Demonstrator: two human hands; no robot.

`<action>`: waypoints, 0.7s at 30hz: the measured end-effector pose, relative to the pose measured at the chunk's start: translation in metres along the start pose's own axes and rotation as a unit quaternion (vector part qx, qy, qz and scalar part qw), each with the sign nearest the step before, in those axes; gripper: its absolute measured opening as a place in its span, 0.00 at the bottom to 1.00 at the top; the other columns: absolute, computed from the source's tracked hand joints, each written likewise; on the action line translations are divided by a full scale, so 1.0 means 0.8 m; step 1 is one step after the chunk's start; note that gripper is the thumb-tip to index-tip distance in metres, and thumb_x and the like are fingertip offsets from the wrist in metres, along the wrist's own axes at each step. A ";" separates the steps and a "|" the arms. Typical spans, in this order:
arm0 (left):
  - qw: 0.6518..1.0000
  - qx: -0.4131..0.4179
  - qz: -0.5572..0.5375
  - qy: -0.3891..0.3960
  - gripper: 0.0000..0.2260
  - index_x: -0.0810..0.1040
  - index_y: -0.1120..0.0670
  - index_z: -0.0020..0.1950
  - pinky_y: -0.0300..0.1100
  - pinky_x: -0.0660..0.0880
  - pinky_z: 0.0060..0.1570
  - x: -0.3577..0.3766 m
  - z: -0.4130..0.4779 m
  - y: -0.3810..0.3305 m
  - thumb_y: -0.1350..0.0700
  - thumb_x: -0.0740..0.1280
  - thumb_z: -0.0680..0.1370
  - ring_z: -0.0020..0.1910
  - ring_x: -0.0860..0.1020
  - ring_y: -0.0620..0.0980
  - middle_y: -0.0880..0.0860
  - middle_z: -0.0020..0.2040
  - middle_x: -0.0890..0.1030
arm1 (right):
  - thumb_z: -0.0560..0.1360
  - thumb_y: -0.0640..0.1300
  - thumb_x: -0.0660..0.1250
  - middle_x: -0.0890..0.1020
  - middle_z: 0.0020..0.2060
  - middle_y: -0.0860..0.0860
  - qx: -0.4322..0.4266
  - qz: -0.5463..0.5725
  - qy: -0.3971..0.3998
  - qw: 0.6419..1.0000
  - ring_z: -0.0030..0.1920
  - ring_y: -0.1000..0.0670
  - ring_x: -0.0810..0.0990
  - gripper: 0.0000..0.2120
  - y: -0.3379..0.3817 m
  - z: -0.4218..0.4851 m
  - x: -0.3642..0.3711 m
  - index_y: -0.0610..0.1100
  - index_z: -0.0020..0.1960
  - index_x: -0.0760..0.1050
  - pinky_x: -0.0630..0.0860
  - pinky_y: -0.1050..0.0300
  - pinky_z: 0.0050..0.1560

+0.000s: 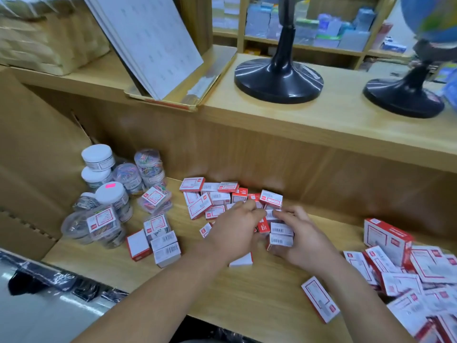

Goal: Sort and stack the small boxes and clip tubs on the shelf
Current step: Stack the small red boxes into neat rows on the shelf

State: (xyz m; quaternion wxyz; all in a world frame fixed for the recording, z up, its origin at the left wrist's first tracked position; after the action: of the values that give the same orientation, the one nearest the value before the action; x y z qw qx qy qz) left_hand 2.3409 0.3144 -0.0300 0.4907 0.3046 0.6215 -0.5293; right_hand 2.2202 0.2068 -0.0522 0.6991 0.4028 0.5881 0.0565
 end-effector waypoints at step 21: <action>0.919 -0.137 -0.245 -0.277 0.24 0.78 0.42 0.65 0.30 0.73 0.45 -0.076 -0.193 0.096 0.53 0.79 0.72 0.49 0.78 0.39 0.40 0.53 0.75 | 0.59 0.62 0.77 0.79 0.48 0.55 0.152 -0.066 -0.067 0.984 0.53 0.47 0.78 0.25 0.039 -0.018 0.007 0.58 0.52 0.72 0.72 0.54 0.48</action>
State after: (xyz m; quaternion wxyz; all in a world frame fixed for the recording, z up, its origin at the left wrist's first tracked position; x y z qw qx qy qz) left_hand 2.3855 0.4904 -0.0070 0.5353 -0.0858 0.5828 -0.6053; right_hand 2.2217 0.2376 -0.0365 0.6699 0.4670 0.5672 -0.1071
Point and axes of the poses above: each hand's wrist, its own z-axis towards the middle knuckle, its own x-axis out of the palm, y = z × x, the point moved 6 cm from there along z, towards the middle knuckle
